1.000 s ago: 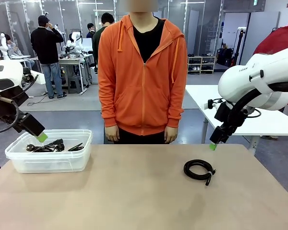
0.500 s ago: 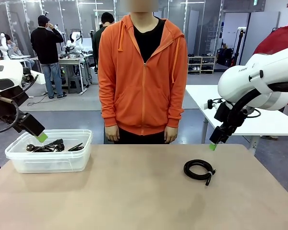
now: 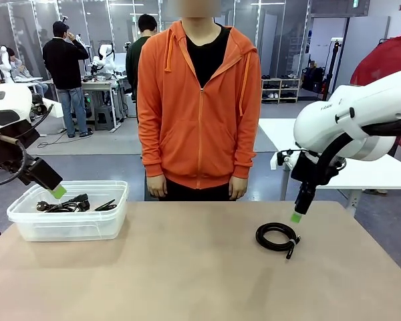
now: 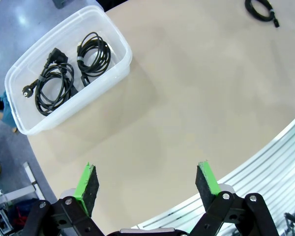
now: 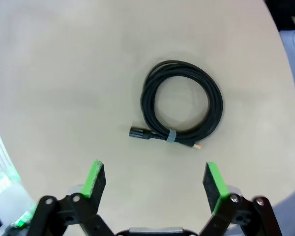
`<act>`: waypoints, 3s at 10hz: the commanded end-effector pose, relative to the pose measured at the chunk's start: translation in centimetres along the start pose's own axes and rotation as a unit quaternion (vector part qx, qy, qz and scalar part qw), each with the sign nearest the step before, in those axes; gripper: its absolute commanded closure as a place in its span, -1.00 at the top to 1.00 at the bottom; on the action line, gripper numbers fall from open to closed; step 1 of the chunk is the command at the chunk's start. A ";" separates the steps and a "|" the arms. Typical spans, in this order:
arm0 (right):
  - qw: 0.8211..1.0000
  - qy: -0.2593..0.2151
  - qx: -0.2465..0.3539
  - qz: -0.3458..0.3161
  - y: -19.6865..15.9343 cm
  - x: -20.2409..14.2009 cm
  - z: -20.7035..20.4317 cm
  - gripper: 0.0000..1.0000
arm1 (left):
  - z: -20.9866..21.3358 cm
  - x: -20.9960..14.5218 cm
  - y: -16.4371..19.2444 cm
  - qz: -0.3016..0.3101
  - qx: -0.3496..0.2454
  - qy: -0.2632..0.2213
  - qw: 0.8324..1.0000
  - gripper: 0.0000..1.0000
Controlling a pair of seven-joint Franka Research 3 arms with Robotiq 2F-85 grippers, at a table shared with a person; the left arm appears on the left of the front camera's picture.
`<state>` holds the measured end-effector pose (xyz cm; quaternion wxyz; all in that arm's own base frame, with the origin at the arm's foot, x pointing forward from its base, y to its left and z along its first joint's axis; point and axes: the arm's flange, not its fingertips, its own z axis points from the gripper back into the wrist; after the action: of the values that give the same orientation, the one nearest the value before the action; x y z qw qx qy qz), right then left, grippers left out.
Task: Organize and store the cables.
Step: Place the USB Extension Cable into the Organizing box.
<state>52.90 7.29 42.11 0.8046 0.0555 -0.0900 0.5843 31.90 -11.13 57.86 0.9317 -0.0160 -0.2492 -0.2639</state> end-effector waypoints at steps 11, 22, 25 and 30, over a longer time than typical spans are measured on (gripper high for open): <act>0.898 -0.016 0.038 0.438 2.9 -1.2 -0.8 1.00 | 0.1 -0.1 0.0 0.000 0.000 0.002 1.000 1.00; 0.907 0.050 0.043 0.415 -1.0 -2.1 -9.6 1.00 | 0.1 -0.1 0.0 0.000 0.000 0.002 1.000 1.00; 0.909 0.056 0.058 0.408 -1.6 -1.9 -11.7 1.00 | 0.1 -0.1 0.0 0.000 0.000 0.002 1.000 1.00; 0.912 0.069 0.055 0.399 -2.0 -2.2 -12.0 -0.54 | 0.1 -0.1 0.0 0.000 0.000 0.002 1.000 1.00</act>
<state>54.64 6.75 30.07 0.4958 0.0339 -0.0296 0.8672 31.89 -11.15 57.87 0.9315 -0.0162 -0.2493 -0.2642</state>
